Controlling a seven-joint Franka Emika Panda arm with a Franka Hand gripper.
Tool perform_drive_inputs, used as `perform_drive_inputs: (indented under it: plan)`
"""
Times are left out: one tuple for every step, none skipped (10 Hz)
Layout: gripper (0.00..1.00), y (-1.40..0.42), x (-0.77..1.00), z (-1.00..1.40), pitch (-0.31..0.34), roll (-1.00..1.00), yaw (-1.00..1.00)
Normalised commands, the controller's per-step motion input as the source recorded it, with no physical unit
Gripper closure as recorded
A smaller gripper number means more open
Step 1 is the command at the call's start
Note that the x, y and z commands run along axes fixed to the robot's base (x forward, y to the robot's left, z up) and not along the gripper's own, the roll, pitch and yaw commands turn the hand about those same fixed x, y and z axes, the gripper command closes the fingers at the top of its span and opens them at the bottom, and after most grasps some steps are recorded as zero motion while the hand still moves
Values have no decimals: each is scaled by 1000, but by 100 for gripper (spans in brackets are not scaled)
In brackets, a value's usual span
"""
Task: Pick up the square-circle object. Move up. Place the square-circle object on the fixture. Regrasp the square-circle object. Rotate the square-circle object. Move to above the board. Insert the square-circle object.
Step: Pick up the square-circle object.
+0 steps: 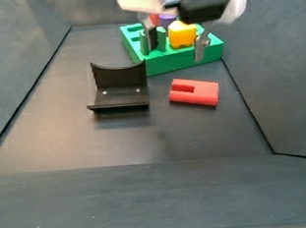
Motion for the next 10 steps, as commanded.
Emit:
perform_drive_inputs:
  plan:
    - [0, 0, 0, -529, -16, 0, -1000]
    - [0, 0, 0, -540, -19, 0, -1000]
    - [0, 0, 0, -543, -19, 0, -1000]
    - [0, 0, 0, -543, -21, 0, -1000]
    - [0, 0, 0, -543, -24, 0, -1000]
    - [0, 0, 0, -540, -24, 0, -1000]
    - [0, 0, 0, -537, -24, 0, -1000]
    - [0, -6, 0, -371, -141, -70, -1000]
    - [0, -26, 0, -11, -226, -287, -891]
    - [0, 0, -34, 0, -277, -456, -746]
